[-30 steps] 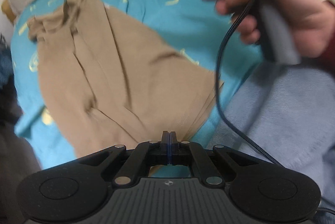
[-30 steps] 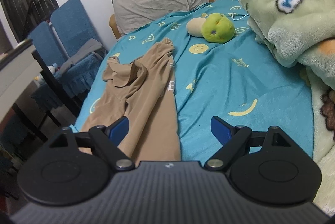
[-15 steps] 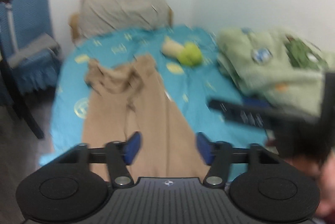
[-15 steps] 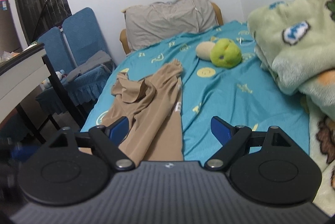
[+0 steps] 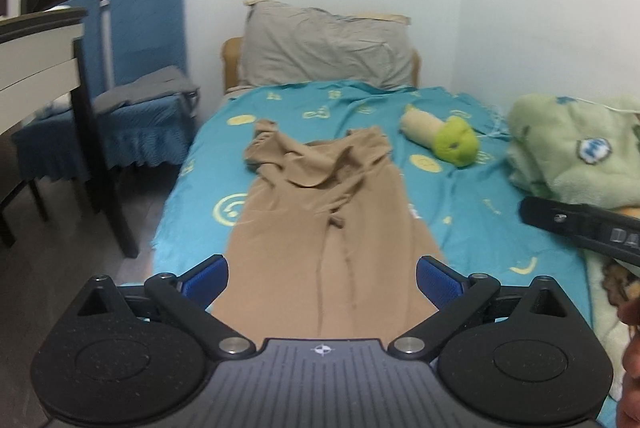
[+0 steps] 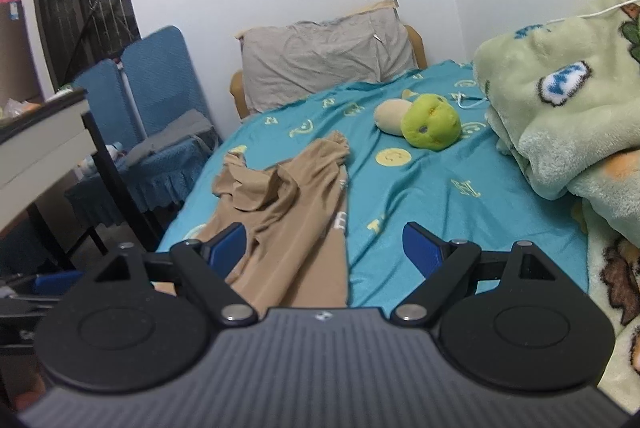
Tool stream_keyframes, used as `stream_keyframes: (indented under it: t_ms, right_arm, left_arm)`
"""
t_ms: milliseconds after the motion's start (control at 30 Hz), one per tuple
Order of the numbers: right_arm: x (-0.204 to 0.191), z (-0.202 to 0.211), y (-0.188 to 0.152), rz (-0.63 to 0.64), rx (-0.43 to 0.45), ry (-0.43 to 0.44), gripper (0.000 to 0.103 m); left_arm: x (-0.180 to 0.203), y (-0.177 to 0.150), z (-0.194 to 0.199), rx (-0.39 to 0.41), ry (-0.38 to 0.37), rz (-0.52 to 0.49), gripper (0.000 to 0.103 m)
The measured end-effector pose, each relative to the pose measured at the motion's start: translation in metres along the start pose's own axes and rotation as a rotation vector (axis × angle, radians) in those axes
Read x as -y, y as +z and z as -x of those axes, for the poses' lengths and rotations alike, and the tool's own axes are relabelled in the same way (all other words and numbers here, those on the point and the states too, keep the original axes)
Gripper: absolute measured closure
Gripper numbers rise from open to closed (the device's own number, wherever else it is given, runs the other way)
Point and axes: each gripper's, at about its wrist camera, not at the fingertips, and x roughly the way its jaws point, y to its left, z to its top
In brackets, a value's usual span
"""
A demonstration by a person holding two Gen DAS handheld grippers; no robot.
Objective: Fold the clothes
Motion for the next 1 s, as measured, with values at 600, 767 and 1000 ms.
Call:
stream_keyframes:
  t_ms: [600, 767, 1000]
  right_arm:
    - [-0.105, -0.226, 0.042, 0.278, -0.174, 0.184, 0.033]
    - [-0.130, -0.306, 0.022, 0.387, -0.231, 0.151, 0.036]
    - [-0.134, -0.345, 0.005, 0.515, -0.274, 0.067, 0.093]
  left_arm:
    - [-0.071, 0.009, -0.025, 0.016, 0.051, 0.200, 0.001]
    - [-0.080, 0.007, -0.054, -0.009, 0.062, 0.209, 0.002]
    - [-0.089, -0.001, -0.063, -0.054, 0.026, 0.282, 0.002]
